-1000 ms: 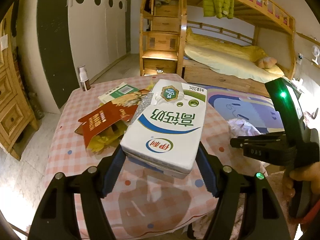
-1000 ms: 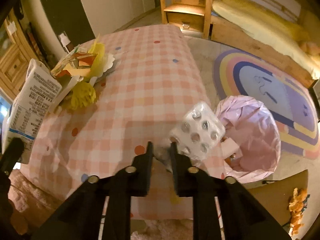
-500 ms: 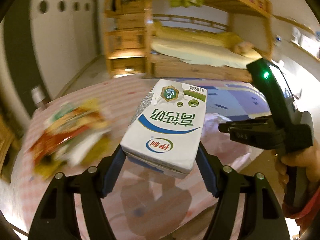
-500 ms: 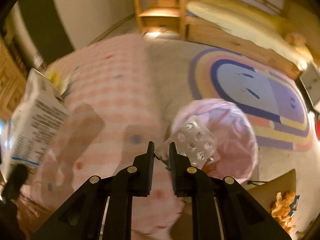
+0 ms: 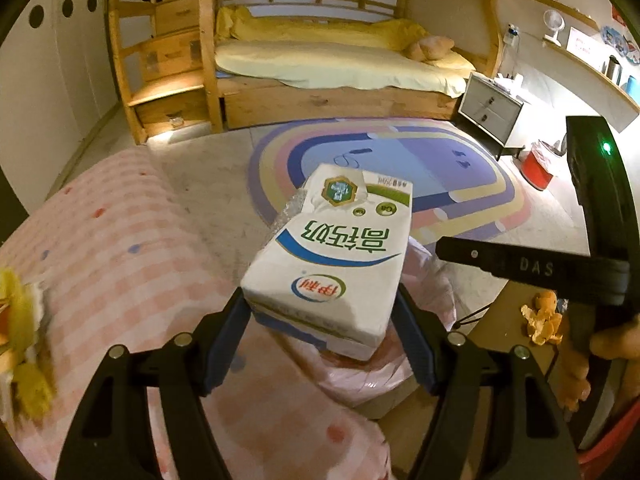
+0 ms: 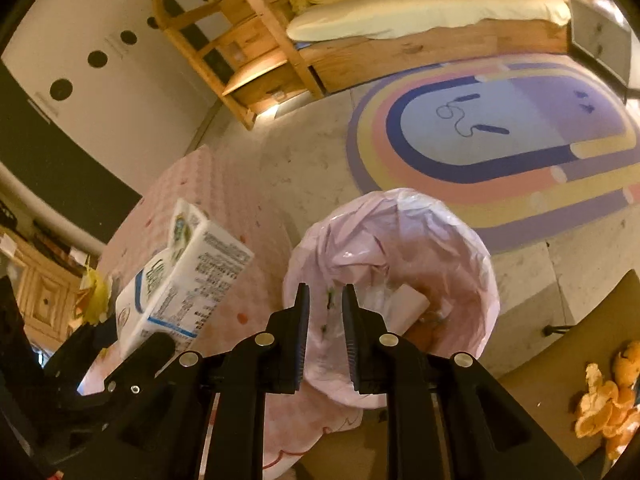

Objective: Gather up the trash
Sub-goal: 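Carry the carton and blister pack over the pink bin and open both tools, then move both open tools back over the red snack packet on the table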

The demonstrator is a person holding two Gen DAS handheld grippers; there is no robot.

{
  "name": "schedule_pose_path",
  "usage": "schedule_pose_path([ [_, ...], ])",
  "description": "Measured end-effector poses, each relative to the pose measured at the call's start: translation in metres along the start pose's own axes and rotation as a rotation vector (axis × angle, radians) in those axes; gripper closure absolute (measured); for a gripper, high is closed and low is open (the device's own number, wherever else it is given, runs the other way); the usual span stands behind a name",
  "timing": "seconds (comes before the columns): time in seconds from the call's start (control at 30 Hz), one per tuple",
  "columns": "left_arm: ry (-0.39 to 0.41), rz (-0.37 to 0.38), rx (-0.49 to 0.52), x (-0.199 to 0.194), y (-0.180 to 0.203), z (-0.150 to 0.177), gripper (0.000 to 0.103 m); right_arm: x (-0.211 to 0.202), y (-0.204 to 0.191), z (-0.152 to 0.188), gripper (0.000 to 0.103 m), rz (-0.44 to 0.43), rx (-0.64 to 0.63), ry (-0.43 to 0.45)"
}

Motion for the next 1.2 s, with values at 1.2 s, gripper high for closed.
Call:
schedule_pose_path([
  [1.2, 0.158, -0.350, -0.249, -0.194, -0.156, 0.119, 0.018, -0.052, -0.240, 0.100, 0.064, -0.104, -0.457, 0.062],
])
Point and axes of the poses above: each gripper's, at about its wrist camera, not at the fingertips, and x roughly the way its jaws point, y to its right, z to its underside, the point moved 3 cm from there along x, roughly the way its jaws point, and after that the axes turned 4 degrees about -z, right-handed, at the moved point
